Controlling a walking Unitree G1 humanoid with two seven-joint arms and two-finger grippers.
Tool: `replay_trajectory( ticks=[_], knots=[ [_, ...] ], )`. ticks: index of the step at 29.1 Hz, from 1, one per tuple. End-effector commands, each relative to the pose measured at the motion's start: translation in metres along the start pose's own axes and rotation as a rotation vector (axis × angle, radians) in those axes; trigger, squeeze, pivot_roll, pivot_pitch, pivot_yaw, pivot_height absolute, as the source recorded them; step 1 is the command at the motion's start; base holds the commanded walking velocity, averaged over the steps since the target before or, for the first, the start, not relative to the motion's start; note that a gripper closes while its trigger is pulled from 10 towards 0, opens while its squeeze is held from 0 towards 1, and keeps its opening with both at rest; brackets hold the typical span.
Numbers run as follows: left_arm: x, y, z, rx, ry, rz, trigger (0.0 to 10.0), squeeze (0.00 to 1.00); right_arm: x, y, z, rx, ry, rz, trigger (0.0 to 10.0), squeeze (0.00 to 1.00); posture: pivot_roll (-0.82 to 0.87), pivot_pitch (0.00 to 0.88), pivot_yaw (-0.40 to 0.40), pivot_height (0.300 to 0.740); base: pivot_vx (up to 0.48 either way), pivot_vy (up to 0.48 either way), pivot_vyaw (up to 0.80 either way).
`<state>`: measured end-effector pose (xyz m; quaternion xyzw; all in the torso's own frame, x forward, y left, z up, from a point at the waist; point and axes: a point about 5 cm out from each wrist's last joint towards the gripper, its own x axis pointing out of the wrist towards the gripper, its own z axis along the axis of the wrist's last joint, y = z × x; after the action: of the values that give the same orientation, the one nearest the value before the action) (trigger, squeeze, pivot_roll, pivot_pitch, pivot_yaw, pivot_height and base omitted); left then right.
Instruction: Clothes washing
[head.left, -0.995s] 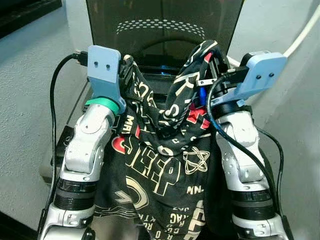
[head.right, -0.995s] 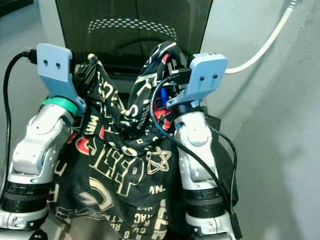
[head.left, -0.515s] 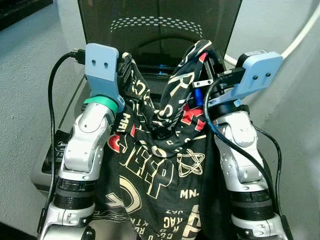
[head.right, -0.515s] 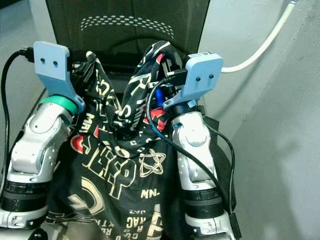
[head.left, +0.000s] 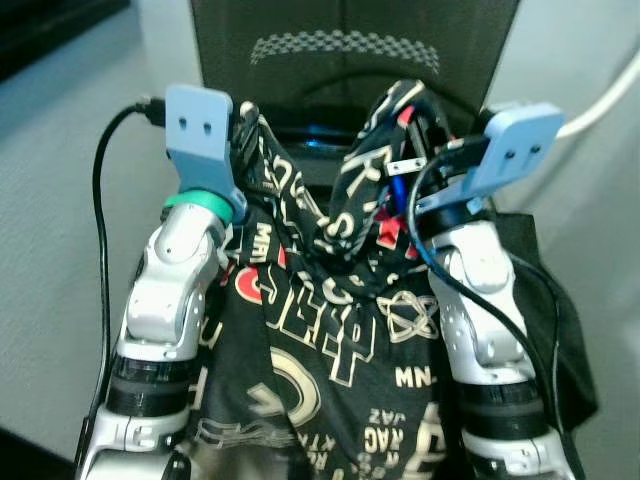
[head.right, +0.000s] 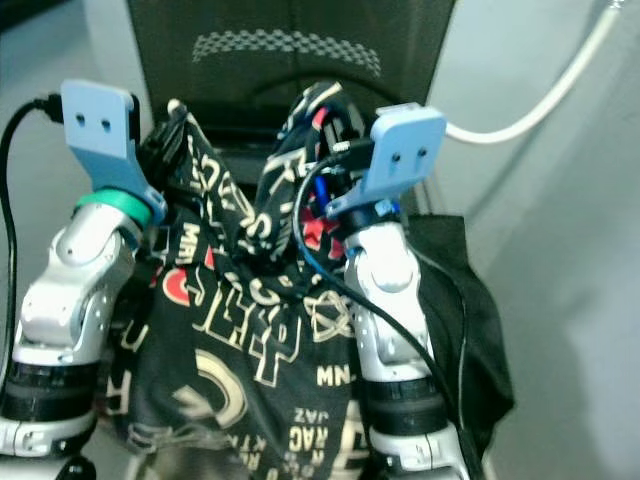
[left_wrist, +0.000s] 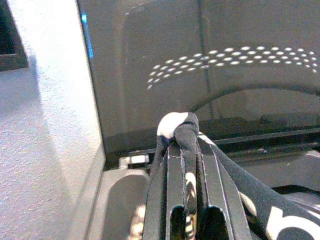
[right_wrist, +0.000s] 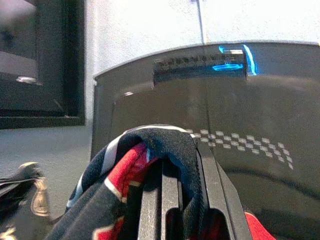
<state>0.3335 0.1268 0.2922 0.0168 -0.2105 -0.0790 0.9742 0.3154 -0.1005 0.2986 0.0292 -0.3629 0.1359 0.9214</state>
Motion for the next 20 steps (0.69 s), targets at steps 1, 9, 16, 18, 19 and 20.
replay_trajectory(
  ticks=[1,9,16,18,19,20],
  knots=[
    [0.0006,0.0005,0.0032,0.006,-0.011,-0.001,10.0,0.0,0.0022,0.0018,0.0068,0.003,-0.036,0.005,10.0,0.0,0.14,0.0,0.06,0.74,0.0,0.0,0.0],
    [0.0016,-0.0002,0.0003,0.015,0.003,-0.007,10.0,0.0,0.0022,0.0017,0.0059,0.0,-0.034,0.002,10.0,0.0,0.14,0.0,0.063,0.74,0.0,0.0,0.0],
    [0.0022,-0.0032,0.0021,0.013,-0.009,-0.063,10.0,0.0,0.002,0.002,0.0039,-0.007,-0.028,0.002,10.0,0.0,0.14,0.0,0.061,0.74,0.0,0.0,0.0],
    [0.0039,-0.0036,0.007,0.016,-0.036,-0.112,10.0,0.0,0.0049,0.0014,0.0044,-0.014,-0.033,-0.003,10.0,0.0,0.13,0.0,0.058,0.74,0.0,0.0,0.0],
    [0.0039,-0.0036,0.007,0.016,-0.036,-0.112,10.0,0.0,0.0049,0.0014,0.0044,-0.014,-0.033,-0.003,10.0,0.0,0.13,0.0,0.058,0.74,0.0,0.0,0.0],
    [0.0043,-0.0034,0.0083,0.017,-0.043,-0.122,10.0,0.0,0.0057,0.0013,0.0046,-0.016,-0.035,-0.005,10.0,0.0,0.13,0.0,0.058,0.74,0.0,0.0,0.0]
  ],
)
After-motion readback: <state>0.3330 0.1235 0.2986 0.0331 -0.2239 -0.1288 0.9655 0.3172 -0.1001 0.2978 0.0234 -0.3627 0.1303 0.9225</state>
